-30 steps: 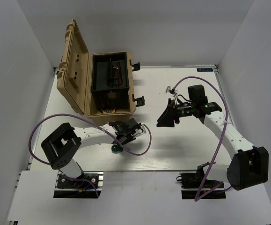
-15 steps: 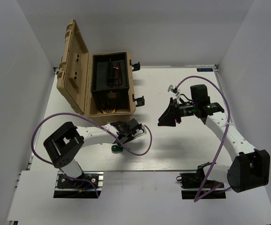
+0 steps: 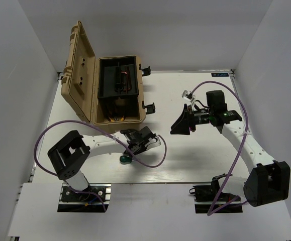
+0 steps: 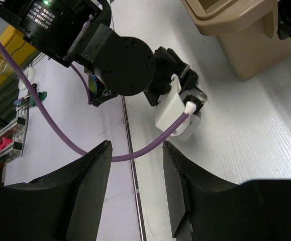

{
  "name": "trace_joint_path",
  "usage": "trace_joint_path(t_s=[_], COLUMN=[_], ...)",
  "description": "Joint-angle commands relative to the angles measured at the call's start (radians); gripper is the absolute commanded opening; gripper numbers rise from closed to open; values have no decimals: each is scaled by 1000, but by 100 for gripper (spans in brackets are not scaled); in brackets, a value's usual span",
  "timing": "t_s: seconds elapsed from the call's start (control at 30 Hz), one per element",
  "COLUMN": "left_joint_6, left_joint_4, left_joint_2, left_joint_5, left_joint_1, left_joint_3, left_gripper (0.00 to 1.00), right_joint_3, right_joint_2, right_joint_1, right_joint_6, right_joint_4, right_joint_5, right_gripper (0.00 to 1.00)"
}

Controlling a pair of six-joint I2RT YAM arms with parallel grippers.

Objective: Sort the tools into containers

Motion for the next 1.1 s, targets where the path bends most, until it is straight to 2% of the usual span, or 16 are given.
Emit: trace_joint_path(t_s=[0.0, 0.13, 0.23, 0.27, 0.3, 0.37, 0.5, 0.57, 0.6, 0.7, 0.8, 0.9, 1.07], left_joint_6=[-12, -2, 8, 8, 8, 8, -31, -76, -76, -114, -114, -114, -183], left_joint_4=[-46, -46, -25, -11, -11, 11, 115, 161, 220, 303, 374, 419, 362], left_joint_2=[-77, -141, -186, -216, -232, -267, -384, -456, -474, -488, -416, -280, -41], left_joint_5=[68, 68, 88, 88, 105, 154, 196, 152, 103, -191, -347, -415, -415], left_joint_1=[-34, -59, -82, -91, -91, -100, -100, -77, -77, -40, 22, 119, 329], left_joint_3=[58, 109, 158, 170, 201, 225, 253, 253, 253, 279, 316, 399, 627], left_gripper=[4, 1, 0, 0, 0, 0, 0, 0, 0, 0, 0, 0, 0], right_joint_3=[-5, -7, -5, -2, 0, 3, 9, 9, 9, 10, 7, 0, -10], right_joint_2=[-19, -15, -15, -16, -18, -16, -21, -24, -27, -27, -30, -35, -44], right_joint_1=[-8, -10, -18, -15, -14, -21, -24, -27, -28, -30, -30, -30, -34], right_joint_6=[4, 2, -4, -15, -16, -30, -38, -38, -41, -24, -19, -18, -13], right_joint_4=[30, 30, 22, 19, 15, -4, -16, -18, -19, -13, -7, -4, 1], right_joint_5=[-32, -29, -12, -5, 9, 15, 67, 94, 123, 187, 219, 230, 235], right_gripper=[52, 52, 47, 42, 21, 1, 0, 0, 0, 0, 0, 0, 0])
